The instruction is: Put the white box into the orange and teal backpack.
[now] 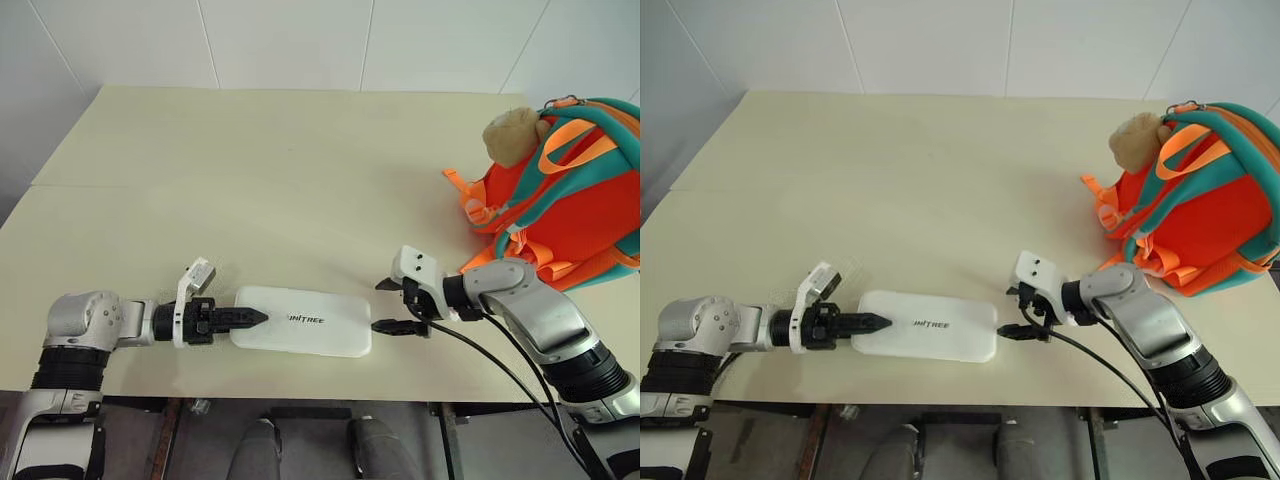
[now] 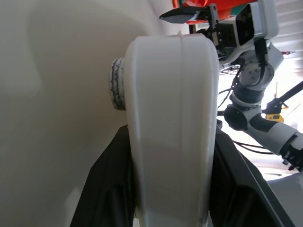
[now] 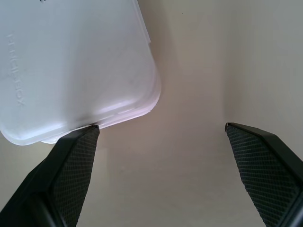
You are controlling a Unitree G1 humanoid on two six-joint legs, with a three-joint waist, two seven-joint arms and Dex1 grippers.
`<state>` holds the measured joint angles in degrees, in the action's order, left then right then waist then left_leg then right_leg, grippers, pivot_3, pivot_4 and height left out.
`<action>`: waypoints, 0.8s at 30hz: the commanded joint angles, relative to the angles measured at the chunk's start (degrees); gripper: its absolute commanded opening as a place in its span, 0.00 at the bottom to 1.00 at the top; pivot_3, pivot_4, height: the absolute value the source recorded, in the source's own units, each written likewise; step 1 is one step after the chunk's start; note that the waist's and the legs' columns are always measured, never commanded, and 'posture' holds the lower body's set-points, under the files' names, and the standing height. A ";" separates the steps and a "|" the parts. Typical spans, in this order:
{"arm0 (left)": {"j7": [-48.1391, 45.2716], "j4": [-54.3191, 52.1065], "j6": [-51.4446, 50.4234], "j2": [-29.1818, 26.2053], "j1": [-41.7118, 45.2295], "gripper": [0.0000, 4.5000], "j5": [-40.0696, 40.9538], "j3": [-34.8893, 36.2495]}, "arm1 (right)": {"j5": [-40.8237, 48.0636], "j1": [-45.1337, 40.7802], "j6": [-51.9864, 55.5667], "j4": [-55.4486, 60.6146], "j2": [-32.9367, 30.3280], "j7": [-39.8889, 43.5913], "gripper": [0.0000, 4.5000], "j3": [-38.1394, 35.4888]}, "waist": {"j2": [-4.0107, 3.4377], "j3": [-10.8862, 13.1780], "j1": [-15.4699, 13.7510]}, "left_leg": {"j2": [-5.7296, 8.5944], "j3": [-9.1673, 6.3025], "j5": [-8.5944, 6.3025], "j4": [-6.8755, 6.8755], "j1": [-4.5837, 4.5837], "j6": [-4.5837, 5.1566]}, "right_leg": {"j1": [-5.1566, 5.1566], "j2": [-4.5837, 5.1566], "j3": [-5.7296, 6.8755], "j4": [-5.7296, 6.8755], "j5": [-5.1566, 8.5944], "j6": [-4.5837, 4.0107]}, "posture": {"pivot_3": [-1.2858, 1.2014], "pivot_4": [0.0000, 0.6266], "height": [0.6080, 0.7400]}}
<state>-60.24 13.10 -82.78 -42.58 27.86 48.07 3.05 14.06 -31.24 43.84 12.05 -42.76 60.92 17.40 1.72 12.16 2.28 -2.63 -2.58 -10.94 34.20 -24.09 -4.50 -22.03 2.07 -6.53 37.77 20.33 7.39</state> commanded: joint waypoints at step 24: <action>4.70 -1.70 5.26 -4.00 6.20 0.30 -2.31 0.52 | 17.87 17.83 14.73 11.33 -7.42 -12.52 1.00 -47.94 | 0.08 -0.01 0.73 | -0.02 -0.01 0.03 -0.07 0.02 0.05 | 0.10 -0.01 -0.01 -0.23 -0.02 -0.08 | 0.52 0.24 1.00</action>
<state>-59.92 10.26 -77.61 -46.51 33.06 47.96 0.89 30.98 -13.23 58.97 22.46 -49.08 49.56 -27.36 1.80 12.15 3.02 -2.65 -2.58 -10.89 34.13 -24.07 -4.43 -21.93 2.06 -6.55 37.51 20.30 7.30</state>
